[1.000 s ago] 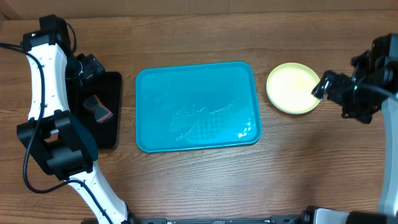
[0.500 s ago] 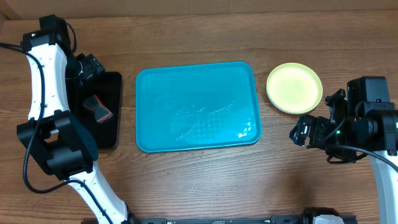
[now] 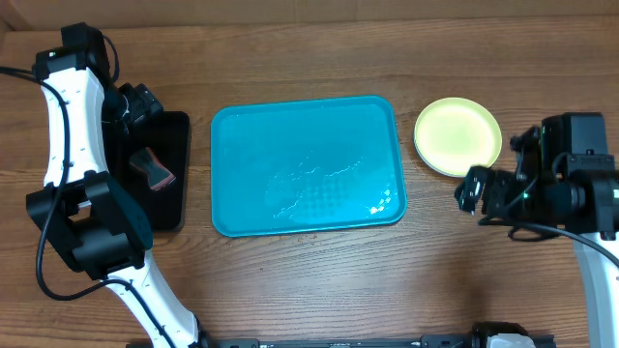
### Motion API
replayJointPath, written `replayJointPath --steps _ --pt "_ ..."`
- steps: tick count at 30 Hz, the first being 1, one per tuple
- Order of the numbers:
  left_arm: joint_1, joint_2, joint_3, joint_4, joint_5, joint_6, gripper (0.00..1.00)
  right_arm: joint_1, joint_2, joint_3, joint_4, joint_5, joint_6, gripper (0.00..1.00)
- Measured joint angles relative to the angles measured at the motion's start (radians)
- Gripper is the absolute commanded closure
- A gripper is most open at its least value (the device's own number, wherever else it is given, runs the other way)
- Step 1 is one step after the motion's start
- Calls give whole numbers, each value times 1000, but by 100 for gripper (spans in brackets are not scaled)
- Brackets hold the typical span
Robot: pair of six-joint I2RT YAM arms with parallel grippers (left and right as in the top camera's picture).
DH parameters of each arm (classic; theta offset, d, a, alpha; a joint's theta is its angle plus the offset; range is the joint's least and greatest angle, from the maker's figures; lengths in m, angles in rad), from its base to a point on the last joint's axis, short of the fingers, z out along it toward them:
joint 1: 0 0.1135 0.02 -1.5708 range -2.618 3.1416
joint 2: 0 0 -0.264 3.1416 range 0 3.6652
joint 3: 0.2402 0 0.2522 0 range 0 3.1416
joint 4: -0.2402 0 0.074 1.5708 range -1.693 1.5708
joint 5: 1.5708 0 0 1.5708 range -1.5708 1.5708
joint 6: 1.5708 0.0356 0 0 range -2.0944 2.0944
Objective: Clean dirty plates on tray and stack at the side
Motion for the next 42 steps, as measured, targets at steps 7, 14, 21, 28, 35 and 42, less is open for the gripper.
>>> replayJointPath --steps 7,14,21,28,35,42 --pt "0 0 0 -1 3 0 0 37 -82 -144 302 3 -2 0" --pt "0 0 0 1 4 0 0 114 -439 -487 708 -1 -32 0" --pt "0 0 0 0 3 0 0 114 -718 -790 926 0 -49 0" --pt "0 0 0 0 3 0 0 114 -892 -1028 1153 5 -55 0" --pt "0 0 0 0 3 0 0 114 -1062 -1216 1324 8 -56 0" --pt "0 0 0 0 3 0 0 114 -1169 -1313 1389 26 -55 0"
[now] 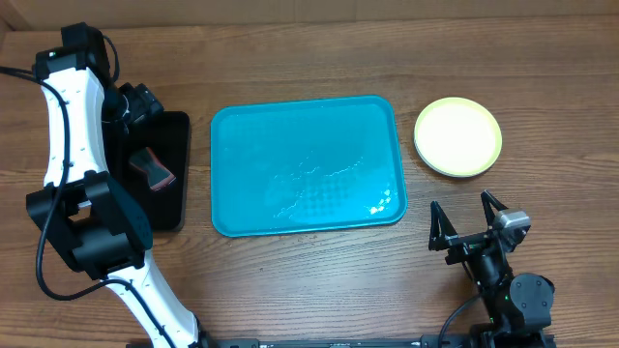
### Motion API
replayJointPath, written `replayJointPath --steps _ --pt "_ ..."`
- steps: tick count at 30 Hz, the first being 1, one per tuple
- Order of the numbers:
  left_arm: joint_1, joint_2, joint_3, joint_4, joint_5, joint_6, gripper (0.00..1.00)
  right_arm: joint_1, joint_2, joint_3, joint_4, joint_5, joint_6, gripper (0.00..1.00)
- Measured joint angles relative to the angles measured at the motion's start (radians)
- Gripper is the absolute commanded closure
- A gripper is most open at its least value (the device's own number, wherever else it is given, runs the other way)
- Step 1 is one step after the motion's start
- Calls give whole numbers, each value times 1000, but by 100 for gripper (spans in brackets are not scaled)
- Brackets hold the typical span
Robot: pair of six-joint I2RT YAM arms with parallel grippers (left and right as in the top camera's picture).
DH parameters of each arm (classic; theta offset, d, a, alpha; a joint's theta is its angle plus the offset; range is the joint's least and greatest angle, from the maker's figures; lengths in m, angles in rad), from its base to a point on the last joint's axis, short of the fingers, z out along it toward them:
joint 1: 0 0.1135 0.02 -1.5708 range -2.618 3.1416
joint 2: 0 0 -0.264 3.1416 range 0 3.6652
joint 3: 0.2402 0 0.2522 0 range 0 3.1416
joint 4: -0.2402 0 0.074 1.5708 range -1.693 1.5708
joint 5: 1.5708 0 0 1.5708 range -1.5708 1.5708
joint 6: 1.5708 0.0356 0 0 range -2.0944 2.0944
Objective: Clean dirty plates on tray and stack at the side
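Observation:
The blue tray [308, 164] lies in the middle of the table with no plate on it; only wet glints show on its floor. One pale yellow-green plate [457, 136] rests on the wood to the tray's right. My right gripper [464, 218] is near the front edge, below the plate and clear of it, its fingers spread open and holding nothing. My left gripper [140, 102] hangs over the far end of a black mat at the left. Its fingers are too dark to read.
The black mat [174, 198] lies left of the tray and carries a small dark and red cleaning tool [153, 167]. The left arm's white links run along the table's left edge. Bare wood lies between the tray and the plate.
The right arm was beside the plate's lower right. It now sits back near the table's front edge with its fingers wide open. The plate, tray and left arm have not moved.

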Motion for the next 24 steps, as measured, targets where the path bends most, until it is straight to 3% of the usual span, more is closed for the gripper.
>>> replayJointPath --steps 24 --pt "0 0 0 0 0 0 0 -34 -5 -35 53 52 0 0"
